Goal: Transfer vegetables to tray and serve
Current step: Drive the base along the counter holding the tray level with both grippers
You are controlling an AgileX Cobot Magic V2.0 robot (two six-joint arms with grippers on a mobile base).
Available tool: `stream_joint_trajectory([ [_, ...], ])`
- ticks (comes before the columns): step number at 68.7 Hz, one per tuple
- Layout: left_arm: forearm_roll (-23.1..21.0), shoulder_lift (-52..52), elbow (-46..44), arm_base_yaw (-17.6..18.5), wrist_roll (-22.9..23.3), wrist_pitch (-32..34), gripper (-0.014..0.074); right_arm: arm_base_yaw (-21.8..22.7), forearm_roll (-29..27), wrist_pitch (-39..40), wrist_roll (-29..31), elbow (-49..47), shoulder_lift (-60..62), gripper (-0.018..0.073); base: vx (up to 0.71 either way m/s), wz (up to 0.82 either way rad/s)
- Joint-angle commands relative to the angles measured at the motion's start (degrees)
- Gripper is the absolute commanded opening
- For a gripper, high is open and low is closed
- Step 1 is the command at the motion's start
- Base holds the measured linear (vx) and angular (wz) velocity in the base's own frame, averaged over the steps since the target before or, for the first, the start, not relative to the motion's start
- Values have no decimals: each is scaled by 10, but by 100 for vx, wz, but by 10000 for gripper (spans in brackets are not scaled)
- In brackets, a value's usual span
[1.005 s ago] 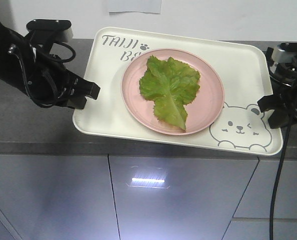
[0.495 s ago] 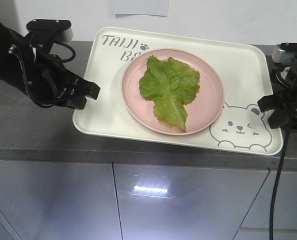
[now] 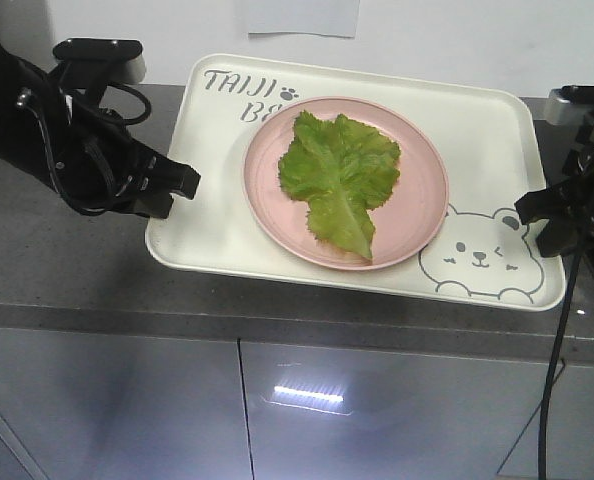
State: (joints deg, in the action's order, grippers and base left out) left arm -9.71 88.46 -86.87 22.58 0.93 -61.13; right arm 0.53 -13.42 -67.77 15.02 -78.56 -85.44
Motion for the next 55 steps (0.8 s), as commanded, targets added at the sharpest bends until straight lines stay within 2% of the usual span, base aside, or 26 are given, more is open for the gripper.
stream_joint_trajectory([
  [1, -93, -25, -20, 18, -16, 59, -6, -10, -85, 9, 30, -17, 25, 4, 4, 7],
  [55, -93, -25, -20, 18, -16, 59, -6, -10, -85, 9, 30, -17, 25, 4, 4, 2],
])
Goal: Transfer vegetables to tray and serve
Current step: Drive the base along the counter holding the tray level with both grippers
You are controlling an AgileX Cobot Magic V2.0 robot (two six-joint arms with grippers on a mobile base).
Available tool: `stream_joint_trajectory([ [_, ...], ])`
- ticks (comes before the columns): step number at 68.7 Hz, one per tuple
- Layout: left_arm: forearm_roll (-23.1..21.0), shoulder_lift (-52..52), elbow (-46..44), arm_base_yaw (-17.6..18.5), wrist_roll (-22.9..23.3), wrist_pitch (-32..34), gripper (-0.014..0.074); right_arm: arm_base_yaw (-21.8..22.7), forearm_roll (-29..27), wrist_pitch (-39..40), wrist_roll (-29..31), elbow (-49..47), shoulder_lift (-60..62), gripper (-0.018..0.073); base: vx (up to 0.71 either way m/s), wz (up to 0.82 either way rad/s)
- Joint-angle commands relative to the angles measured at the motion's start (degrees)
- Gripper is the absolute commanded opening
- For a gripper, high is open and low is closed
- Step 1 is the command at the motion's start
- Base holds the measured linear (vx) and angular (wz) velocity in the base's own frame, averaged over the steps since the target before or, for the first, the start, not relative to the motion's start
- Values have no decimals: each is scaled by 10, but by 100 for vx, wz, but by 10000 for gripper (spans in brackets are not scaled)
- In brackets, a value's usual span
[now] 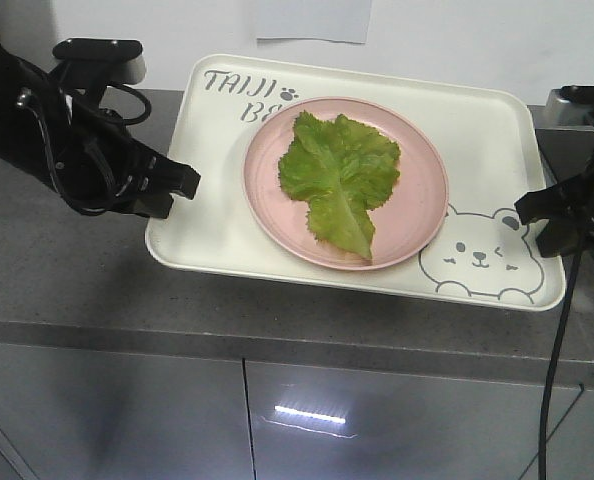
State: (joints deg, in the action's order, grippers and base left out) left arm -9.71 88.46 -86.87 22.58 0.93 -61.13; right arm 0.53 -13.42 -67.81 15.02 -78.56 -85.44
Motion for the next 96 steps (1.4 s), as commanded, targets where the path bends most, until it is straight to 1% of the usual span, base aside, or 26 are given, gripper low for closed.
stream_joint_trajectory([
  [1, -93, -25, -20, 18, -16, 59, -6, -10, -85, 10, 30, -17, 25, 4, 4, 0],
  [96, -93, -25, -20, 18, -16, 59, -6, -10, -85, 10, 30, -17, 25, 4, 7, -2],
])
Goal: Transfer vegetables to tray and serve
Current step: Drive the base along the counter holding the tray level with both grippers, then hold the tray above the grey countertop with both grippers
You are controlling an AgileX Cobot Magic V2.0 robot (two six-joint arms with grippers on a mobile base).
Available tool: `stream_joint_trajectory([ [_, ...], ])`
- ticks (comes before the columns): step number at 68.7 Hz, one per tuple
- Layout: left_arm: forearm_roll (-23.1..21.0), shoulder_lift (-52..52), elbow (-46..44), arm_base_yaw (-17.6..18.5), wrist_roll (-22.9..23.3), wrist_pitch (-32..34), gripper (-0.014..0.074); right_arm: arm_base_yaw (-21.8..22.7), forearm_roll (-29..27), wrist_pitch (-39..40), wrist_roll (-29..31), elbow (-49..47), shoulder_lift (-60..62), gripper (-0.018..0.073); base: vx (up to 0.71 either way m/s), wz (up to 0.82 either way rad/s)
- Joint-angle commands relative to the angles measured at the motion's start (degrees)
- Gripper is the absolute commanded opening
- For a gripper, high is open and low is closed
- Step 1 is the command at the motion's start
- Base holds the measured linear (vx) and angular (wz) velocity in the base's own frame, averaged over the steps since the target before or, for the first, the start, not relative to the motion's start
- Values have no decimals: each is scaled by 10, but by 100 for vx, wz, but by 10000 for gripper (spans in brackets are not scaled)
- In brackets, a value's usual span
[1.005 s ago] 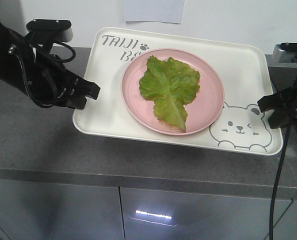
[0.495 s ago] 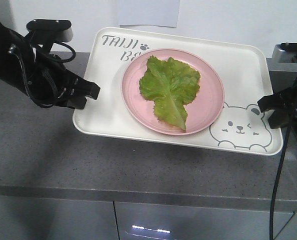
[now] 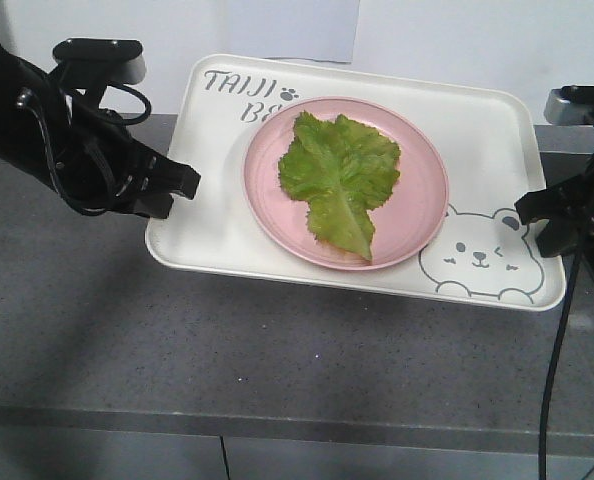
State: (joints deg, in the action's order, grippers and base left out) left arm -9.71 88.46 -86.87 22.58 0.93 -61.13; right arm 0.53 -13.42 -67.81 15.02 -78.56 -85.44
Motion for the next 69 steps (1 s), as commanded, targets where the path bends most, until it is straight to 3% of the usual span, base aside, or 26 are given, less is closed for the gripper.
stream_joint_trajectory([
  [1, -93, -25, -20, 18, -16, 59, -6, -10, -85, 10, 30, -17, 25, 4, 8, -1],
  [69, -93, -25, -20, 18, -16, 59, -6, -10, -85, 10, 30, -17, 25, 4, 7, 1],
])
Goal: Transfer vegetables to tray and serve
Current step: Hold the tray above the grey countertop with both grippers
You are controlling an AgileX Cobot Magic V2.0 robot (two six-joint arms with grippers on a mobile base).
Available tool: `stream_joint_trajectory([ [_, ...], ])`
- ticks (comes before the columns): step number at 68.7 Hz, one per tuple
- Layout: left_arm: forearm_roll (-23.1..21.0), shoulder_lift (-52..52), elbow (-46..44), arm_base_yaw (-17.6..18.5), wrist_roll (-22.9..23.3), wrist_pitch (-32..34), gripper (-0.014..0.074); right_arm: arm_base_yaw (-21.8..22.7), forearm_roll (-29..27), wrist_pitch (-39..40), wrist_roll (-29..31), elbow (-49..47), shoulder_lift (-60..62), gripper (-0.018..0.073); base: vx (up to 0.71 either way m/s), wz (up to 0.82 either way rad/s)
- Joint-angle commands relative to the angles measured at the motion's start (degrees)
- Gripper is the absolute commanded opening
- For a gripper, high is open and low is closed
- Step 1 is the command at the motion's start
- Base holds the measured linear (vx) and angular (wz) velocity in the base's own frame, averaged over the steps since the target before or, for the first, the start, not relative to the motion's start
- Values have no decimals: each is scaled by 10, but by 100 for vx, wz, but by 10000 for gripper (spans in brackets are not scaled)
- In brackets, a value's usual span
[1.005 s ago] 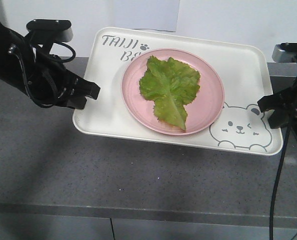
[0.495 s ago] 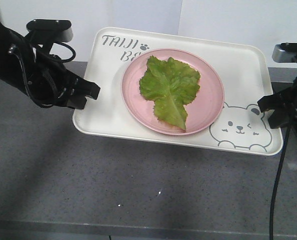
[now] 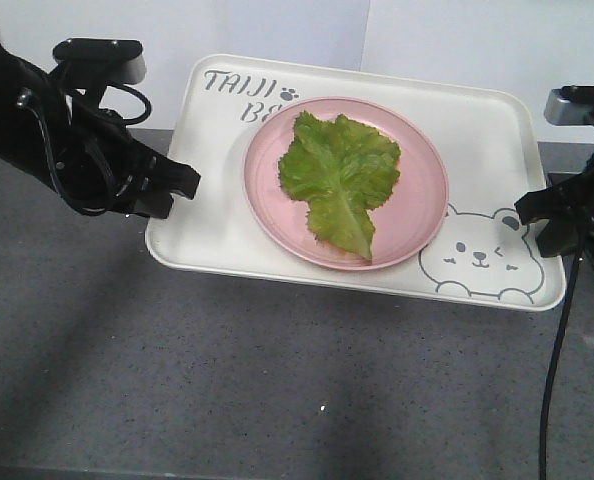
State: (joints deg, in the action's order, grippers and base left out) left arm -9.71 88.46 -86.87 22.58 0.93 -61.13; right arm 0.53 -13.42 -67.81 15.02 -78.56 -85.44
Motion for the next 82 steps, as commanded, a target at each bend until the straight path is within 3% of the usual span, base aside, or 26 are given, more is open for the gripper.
stream_joint_trajectory([
  [1, -93, -25, -20, 18, -16, 59, -6, -10, -85, 10, 30, -17, 25, 4, 4, 1],
  [82, -93, -25, -20, 18, -16, 59, -6, -10, -85, 10, 30, -17, 25, 4, 2, 1],
])
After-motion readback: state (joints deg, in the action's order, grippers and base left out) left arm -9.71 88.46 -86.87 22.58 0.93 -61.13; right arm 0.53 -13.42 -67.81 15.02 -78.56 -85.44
